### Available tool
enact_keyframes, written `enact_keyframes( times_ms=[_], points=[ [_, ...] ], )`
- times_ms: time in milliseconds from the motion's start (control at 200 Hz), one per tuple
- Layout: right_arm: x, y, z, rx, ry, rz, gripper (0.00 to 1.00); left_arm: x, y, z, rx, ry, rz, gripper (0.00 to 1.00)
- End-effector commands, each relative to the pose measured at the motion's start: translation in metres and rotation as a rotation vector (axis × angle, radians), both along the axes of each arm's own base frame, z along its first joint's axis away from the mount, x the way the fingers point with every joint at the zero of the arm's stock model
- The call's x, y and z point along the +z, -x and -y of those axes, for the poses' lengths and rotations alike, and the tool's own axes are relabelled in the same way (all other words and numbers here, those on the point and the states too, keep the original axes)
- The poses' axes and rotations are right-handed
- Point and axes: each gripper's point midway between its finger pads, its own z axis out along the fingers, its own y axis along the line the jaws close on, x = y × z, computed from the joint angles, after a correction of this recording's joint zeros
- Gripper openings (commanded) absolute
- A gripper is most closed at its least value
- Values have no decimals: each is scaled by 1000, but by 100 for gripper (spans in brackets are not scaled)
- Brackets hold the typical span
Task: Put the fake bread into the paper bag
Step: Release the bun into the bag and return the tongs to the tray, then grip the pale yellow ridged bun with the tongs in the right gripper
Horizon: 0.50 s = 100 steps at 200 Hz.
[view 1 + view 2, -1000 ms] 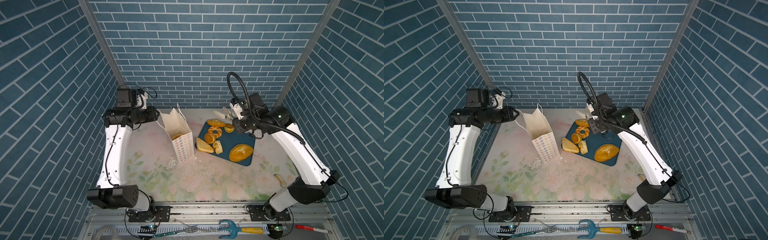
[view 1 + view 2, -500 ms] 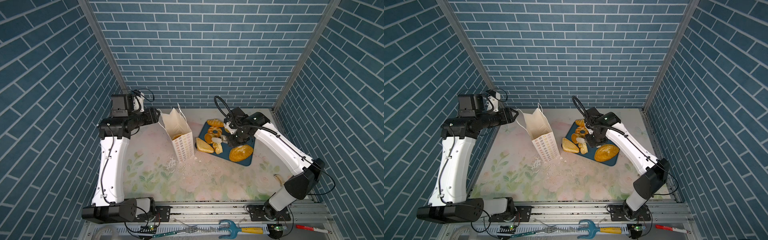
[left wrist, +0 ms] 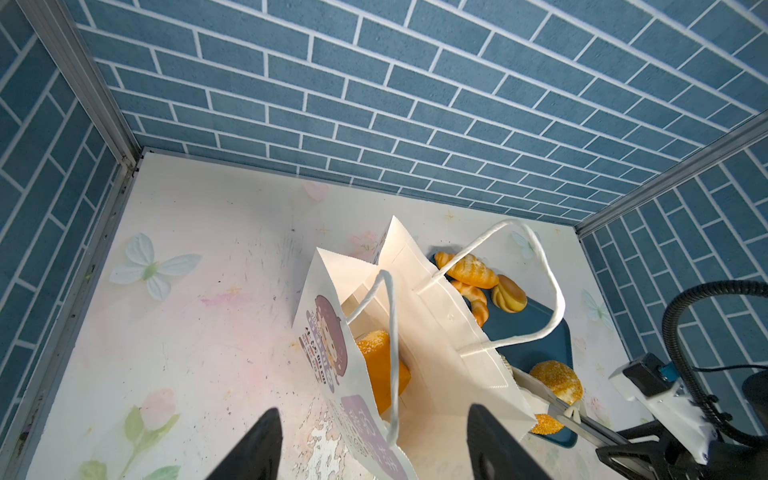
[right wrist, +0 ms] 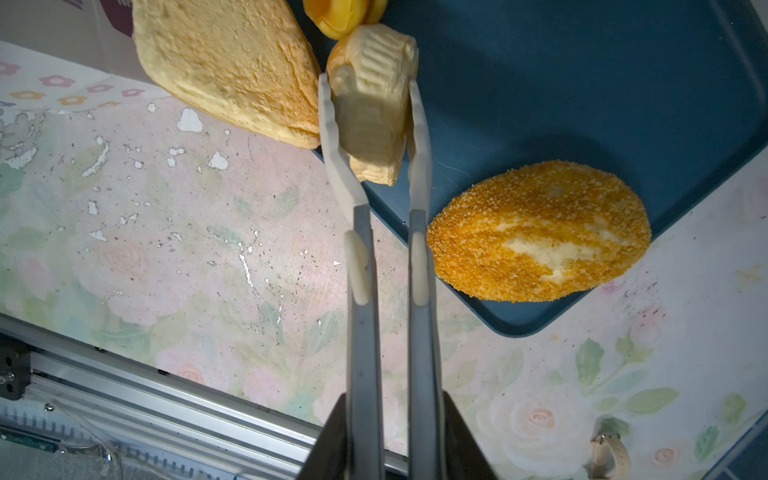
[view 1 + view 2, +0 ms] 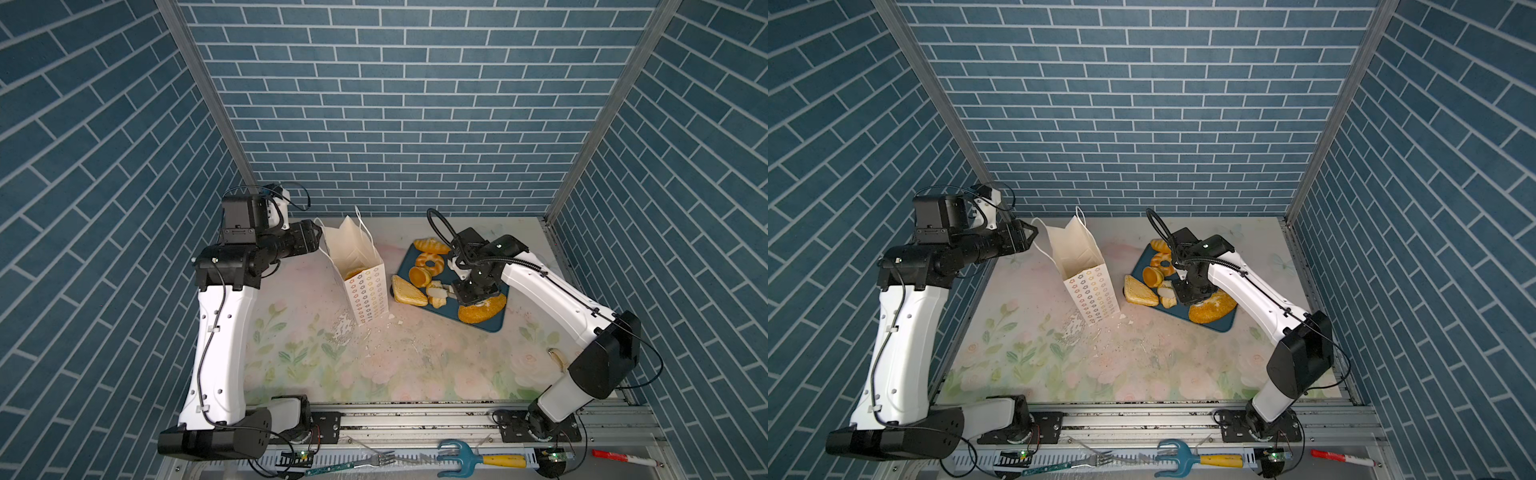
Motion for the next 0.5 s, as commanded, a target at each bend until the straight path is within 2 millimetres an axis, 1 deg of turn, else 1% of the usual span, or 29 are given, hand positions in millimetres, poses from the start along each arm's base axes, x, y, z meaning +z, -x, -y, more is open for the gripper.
enact_keyframes(
  times_ms=[0,105,200,275,495],
  points=[
    [4,-7,2,-38,-21,46,26,-9,2,0,10,-9,-23,72],
    [3,-6,3,-30,-27,46,22,-10,4,-1,15,-12,-21,72],
    [5,-7,8,-38,-14,56,20,-9,5,-1,18,-11,-22,72],
    [13,-8,15,-53,3,84,18,-9,7,-3,23,-15,-18,72],
    [48,-11,42,-105,11,194,16,-5,7,-8,50,-32,2,72]
  ],
)
